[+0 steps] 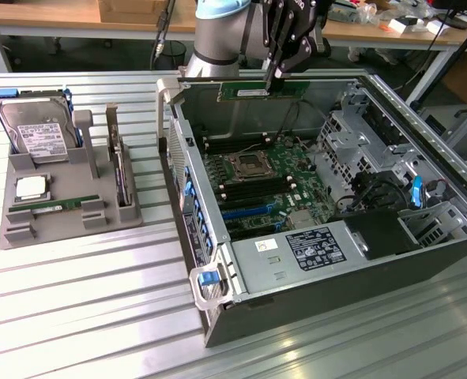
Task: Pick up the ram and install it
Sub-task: 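Pick up the ram and move it above insertion slot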
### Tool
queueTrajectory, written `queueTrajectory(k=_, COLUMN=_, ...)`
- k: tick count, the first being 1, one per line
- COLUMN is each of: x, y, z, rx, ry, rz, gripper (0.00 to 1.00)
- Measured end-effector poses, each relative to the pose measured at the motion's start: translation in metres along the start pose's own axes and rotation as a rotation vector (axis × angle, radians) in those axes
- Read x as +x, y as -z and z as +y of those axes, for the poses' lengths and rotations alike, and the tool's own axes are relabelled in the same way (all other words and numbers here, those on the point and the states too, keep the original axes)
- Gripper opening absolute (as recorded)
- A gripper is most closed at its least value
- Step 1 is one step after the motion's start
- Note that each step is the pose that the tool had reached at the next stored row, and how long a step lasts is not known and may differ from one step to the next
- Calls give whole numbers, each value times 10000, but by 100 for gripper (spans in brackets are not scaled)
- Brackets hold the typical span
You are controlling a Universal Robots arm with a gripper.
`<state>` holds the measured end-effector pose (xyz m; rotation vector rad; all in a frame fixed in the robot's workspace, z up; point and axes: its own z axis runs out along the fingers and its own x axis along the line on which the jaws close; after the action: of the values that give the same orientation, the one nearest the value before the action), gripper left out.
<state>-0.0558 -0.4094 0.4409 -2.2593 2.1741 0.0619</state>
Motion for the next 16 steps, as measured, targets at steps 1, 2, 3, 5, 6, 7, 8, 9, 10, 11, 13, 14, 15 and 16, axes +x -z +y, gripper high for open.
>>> queueTrajectory(k=1, x=1, y=0, z=-11, rx=0, ry=0, rz=1, gripper=13)
queueTrajectory(k=2, x=1, y=1, z=-28, rx=0, ry=-1, rz=4, gripper=13)
queueTrajectory(k=3, x=1, y=1, z=-35, rx=0, ry=0, rz=5, gripper=13)
queueTrajectory(k=5, x=2, y=1, z=-58, rx=0, ry=0, rz=10, gripper=13)
queueTrajectory(k=6, x=3, y=2, z=-76, rx=0, ry=0, rz=15, gripper=13)
queueTrajectory(k=7, x=3, y=2, z=-85, rx=-1, ry=0, rz=16, gripper=13)
queueTrajectory(k=8, x=4, y=3, z=-92, rx=-1, ry=0, rz=18, gripper=13)
queueTrajectory(k=9, x=4, y=2, z=-96, rx=0, ry=-1, rz=18, gripper=13)
queueTrajectory(k=10, x=4, y=3, z=-105, rx=-1, ry=-1, rz=20, gripper=13)
queueTrajectory(k=11, x=5, y=3, z=-118, rx=-1, ry=0, rz=22, gripper=13)
queueTrajectory(k=13, x=5, y=3, z=-141, rx=-1, ry=-1, rz=25, gripper=13)
queueTrajectory(k=14, x=6, y=4, z=-151, rx=-1, ry=-1, rz=27, gripper=13)
queueTrajectory(k=15, x=6, y=4, z=-161, rx=-1, ry=-1, rz=28, gripper=13)
queueTrajectory(k=16, x=7, y=4, z=-173, rx=-1, ry=0, rz=30, gripper=13)
